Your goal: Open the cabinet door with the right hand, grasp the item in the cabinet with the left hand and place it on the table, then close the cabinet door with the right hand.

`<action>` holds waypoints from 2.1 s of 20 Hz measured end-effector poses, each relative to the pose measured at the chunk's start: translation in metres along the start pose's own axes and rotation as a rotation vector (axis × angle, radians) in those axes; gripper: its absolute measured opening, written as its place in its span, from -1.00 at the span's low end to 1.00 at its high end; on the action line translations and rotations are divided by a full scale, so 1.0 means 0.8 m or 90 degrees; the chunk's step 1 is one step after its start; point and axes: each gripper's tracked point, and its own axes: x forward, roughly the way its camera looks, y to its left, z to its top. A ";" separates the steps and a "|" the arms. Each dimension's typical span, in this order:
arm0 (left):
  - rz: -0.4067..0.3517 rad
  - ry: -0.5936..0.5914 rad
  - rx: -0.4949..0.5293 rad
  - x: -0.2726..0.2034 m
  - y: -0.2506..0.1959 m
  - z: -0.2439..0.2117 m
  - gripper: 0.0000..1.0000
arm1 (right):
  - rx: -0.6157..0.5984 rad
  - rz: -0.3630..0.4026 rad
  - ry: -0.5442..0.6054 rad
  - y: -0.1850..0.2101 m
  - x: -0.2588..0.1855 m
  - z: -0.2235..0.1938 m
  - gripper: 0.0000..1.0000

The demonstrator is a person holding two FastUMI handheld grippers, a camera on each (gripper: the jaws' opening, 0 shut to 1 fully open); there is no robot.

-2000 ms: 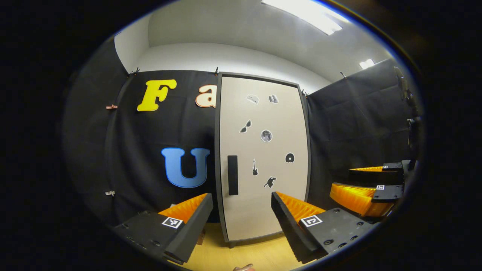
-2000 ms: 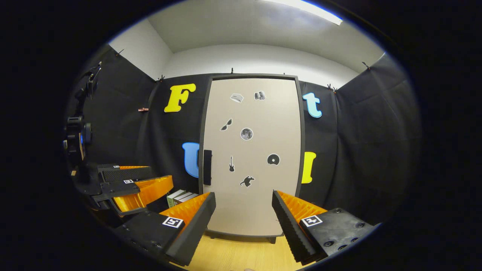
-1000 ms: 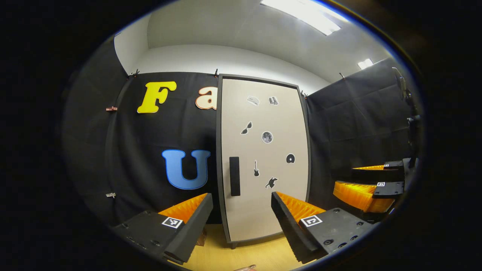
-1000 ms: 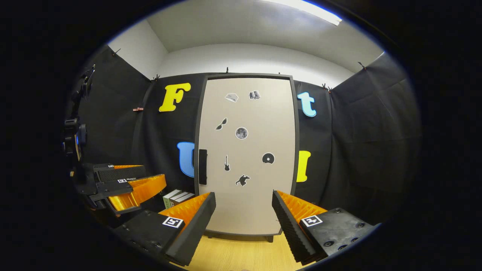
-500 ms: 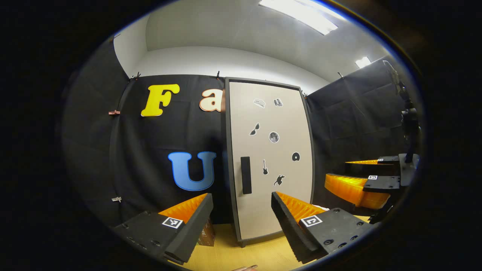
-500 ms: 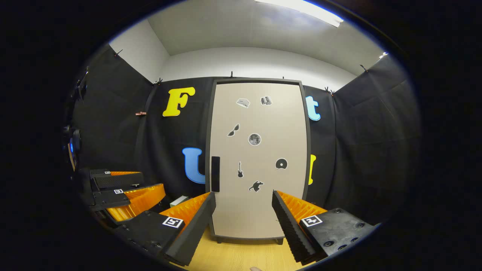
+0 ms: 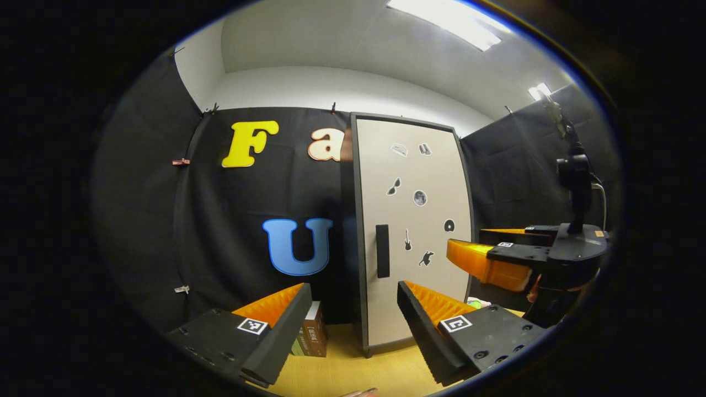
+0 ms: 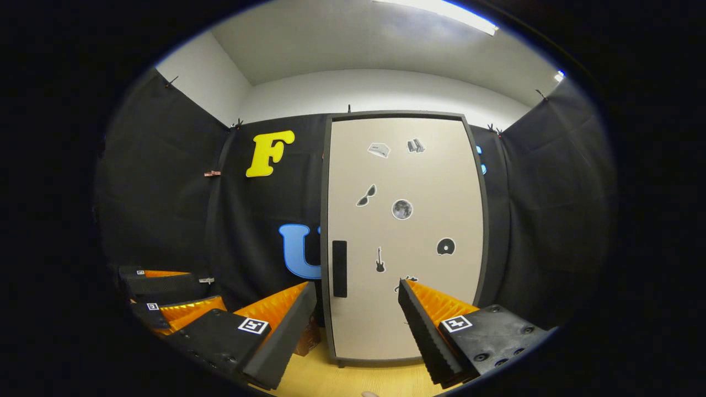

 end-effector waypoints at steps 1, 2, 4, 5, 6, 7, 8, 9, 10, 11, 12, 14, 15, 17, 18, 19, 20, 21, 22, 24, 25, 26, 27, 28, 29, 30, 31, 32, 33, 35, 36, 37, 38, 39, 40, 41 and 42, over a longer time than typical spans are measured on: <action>0.005 0.003 -0.004 0.001 0.003 -0.002 0.95 | -0.001 0.005 0.002 0.004 0.010 -0.002 0.94; 0.010 0.004 -0.008 0.004 0.006 -0.004 0.95 | -0.001 0.010 0.003 0.008 0.019 -0.004 0.94; 0.014 0.005 -0.009 0.007 0.008 -0.006 0.95 | -0.001 0.021 0.006 0.016 0.037 -0.010 0.94; 0.017 0.005 -0.006 0.009 0.010 -0.005 0.95 | -0.001 0.023 0.008 0.019 0.046 -0.013 0.94; 0.021 0.003 -0.003 0.010 0.014 -0.005 0.95 | 0.000 0.025 0.009 0.021 0.057 -0.017 0.94; 0.025 0.002 0.000 0.011 0.017 -0.004 0.95 | 0.000 0.026 0.013 0.024 0.068 -0.022 0.94; 0.027 0.001 0.003 0.013 0.018 -0.003 0.95 | -0.001 0.028 0.015 0.027 0.079 -0.027 0.94; 0.028 0.002 0.006 0.015 0.018 -0.003 0.95 | -0.003 0.026 0.016 0.027 0.091 -0.031 0.94; 0.028 0.005 0.009 0.016 0.020 -0.006 0.95 | -0.001 0.022 0.016 0.026 0.103 -0.034 0.94; 0.029 0.006 0.014 0.015 0.021 -0.007 0.95 | 0.003 0.019 0.015 0.026 0.114 -0.036 0.94; 0.028 0.004 0.016 0.014 0.020 -0.006 0.95 | 0.010 0.016 0.015 0.027 0.123 -0.039 0.94; 0.023 0.005 0.016 0.015 0.020 -0.006 0.95 | 0.016 0.013 0.021 0.029 0.144 -0.047 0.94; 0.022 0.005 0.016 0.015 0.020 -0.005 0.95 | 0.011 0.011 0.028 0.030 0.154 -0.053 0.94; 0.025 0.003 0.020 0.015 0.022 -0.005 0.95 | 0.003 0.001 0.037 0.029 0.172 -0.065 0.94; 0.026 0.001 0.021 0.015 0.023 -0.005 0.95 | 0.005 0.000 0.039 0.031 0.181 -0.070 0.94; 0.025 0.001 0.023 0.016 0.023 -0.005 0.95 | 0.006 -0.001 0.040 0.034 0.189 -0.074 0.94; 0.027 0.002 0.024 0.016 0.024 -0.006 0.95 | 0.005 -0.003 0.039 0.035 0.197 -0.076 0.94; 0.027 0.005 0.023 0.016 0.024 -0.007 0.95 | -0.002 -0.011 0.040 0.034 0.205 -0.080 0.94; 0.029 0.006 0.022 0.016 0.026 -0.008 0.96 | -0.012 -0.020 0.040 0.032 0.211 -0.083 0.90; 0.033 0.012 0.019 0.017 0.026 -0.010 0.95 | -0.028 -0.029 0.034 0.031 0.221 -0.086 0.89; 0.035 0.016 0.018 0.018 0.027 -0.013 0.95 | -0.030 -0.035 0.032 0.030 0.226 -0.088 0.89; 0.040 0.018 0.017 0.018 0.029 -0.015 0.95 | -0.031 -0.036 0.033 0.031 0.230 -0.091 0.81; 0.044 0.020 0.016 0.018 0.031 -0.015 0.95 | -0.030 -0.036 0.037 0.032 0.235 -0.095 0.66; 0.049 0.021 0.014 0.018 0.035 -0.016 0.95 | -0.032 -0.044 0.040 0.029 0.240 -0.097 0.59; 0.053 0.021 0.011 0.016 0.042 -0.015 0.95 | -0.039 -0.057 0.042 0.025 0.244 -0.099 0.41; 0.057 0.020 0.007 0.015 0.047 -0.017 0.95 | -0.045 -0.063 0.041 0.023 0.248 -0.100 0.29; 0.061 0.020 0.003 0.012 0.051 -0.017 0.95 | -0.043 -0.054 0.045 0.031 0.249 -0.102 0.06; 0.065 0.019 0.000 0.008 0.053 -0.018 0.95 | -0.038 -0.070 0.044 0.030 0.242 -0.101 0.03; 0.072 0.019 0.000 0.004 0.057 -0.017 0.95 | -0.036 -0.082 0.046 0.028 0.251 -0.107 -0.30; 0.083 0.018 -0.001 -0.002 0.064 -0.018 0.95 | -0.033 -0.089 0.051 0.026 0.250 -0.106 -0.51; 0.086 0.018 -0.003 -0.006 0.065 -0.019 0.95 | -0.027 -0.088 0.053 0.027 0.252 -0.106 -0.72; 0.087 0.018 -0.006 -0.010 0.067 -0.019 0.95 | -0.023 -0.085 0.057 0.027 0.251 -0.106 -0.72; 0.088 0.018 -0.007 -0.013 0.070 -0.019 0.95 | -0.024 -0.082 0.058 0.027 0.249 -0.106 -0.72; 0.091 0.018 -0.007 -0.017 0.073 -0.018 0.95 | -0.024 -0.081 0.058 0.027 0.246 -0.106 -0.72; 0.093 0.018 -0.005 -0.019 0.076 -0.019 0.95 | -0.025 -0.076 0.058 0.027 0.243 -0.105 -0.72; 0.094 0.017 -0.003 -0.020 0.077 -0.017 0.95 | -0.024 -0.069 0.059 0.028 0.239 -0.104 -0.72; 0.093 0.017 -0.001 -0.020 0.078 -0.018 0.95 | -0.021 -0.061 0.060 0.029 0.235 -0.103 -0.72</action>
